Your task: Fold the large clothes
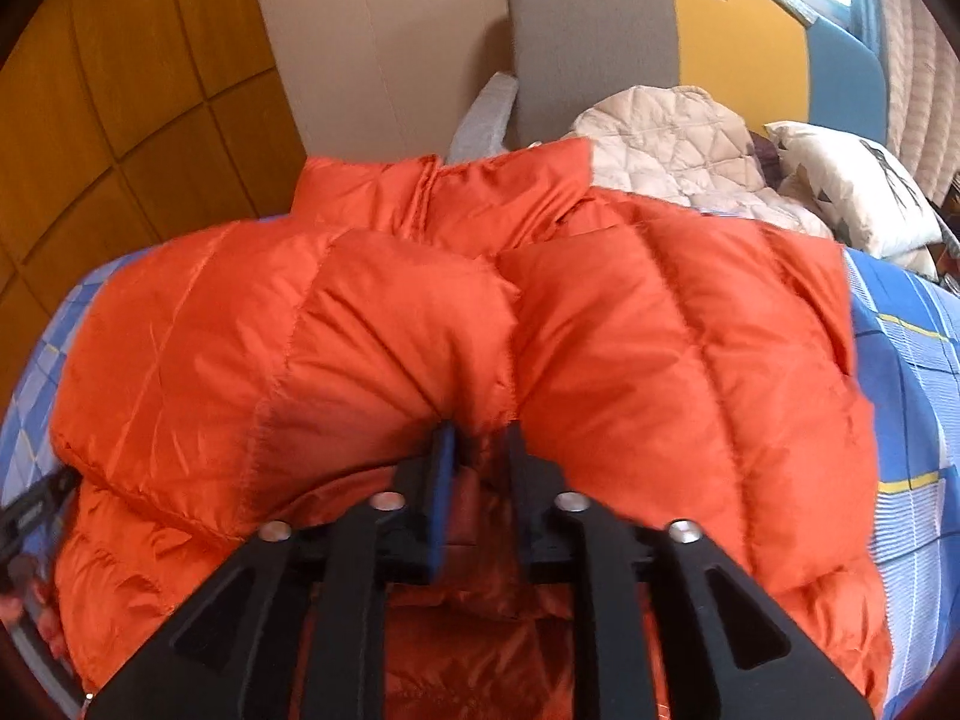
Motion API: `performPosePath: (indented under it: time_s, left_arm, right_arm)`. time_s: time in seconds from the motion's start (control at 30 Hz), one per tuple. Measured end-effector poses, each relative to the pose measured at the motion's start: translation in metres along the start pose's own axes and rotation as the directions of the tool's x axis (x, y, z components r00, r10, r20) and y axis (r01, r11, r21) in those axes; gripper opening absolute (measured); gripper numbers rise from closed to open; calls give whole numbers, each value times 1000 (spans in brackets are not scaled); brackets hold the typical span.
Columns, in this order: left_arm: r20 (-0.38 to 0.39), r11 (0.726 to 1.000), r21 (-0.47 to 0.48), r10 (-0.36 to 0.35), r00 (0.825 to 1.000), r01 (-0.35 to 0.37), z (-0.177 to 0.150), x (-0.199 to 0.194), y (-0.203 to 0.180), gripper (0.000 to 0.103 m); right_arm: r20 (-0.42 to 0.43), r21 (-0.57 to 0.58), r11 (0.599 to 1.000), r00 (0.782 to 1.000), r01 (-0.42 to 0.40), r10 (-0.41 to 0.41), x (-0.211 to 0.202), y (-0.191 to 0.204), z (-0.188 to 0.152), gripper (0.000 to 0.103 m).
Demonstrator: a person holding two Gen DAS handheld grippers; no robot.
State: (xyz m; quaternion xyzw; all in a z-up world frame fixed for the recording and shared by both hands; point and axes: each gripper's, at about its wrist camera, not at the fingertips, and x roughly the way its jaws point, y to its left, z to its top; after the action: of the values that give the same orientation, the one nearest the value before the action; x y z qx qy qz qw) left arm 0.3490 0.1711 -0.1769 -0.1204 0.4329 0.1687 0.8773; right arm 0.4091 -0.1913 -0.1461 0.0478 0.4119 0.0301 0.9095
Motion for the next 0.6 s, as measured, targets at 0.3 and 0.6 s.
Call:
performPosePath:
  time_s: [0.3,0.6]
  left_arm:
    - [105,999,-28,-41,994,44,4,-45,-1,87]
    - [134,997,56,-58,989,51,31,-44,-40,88]
  right_arm:
    - [69,-41,997,996,58,-55,-27,3,-1,43]
    - [100,-66,996,994,53,-46,-31,16,12,43]
